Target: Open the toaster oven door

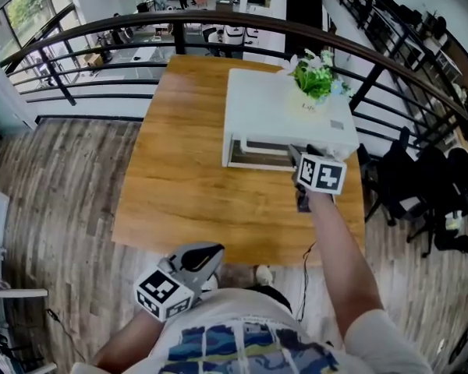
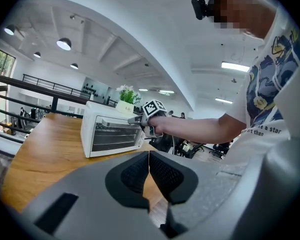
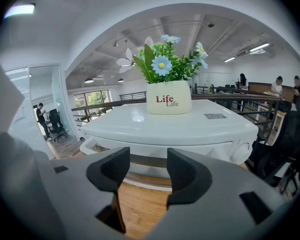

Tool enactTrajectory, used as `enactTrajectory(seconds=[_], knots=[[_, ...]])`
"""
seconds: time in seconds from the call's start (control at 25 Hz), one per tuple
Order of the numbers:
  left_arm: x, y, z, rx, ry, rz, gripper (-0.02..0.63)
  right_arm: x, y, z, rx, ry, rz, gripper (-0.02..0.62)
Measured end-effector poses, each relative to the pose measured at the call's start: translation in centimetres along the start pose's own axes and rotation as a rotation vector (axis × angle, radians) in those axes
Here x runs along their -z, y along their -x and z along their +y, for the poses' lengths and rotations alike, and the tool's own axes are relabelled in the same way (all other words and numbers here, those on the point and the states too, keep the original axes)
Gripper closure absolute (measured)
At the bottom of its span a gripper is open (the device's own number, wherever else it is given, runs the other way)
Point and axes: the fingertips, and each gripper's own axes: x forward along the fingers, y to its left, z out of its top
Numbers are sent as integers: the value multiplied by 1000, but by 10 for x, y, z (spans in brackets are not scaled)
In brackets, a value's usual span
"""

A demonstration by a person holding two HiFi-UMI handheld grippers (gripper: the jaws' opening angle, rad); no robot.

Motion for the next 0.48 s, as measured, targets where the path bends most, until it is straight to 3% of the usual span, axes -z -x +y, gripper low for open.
enactTrajectory(seconds=[0.48], knots=[[5,13,10,71,-11,22,601,6,5,0,45,-11,-13,365]])
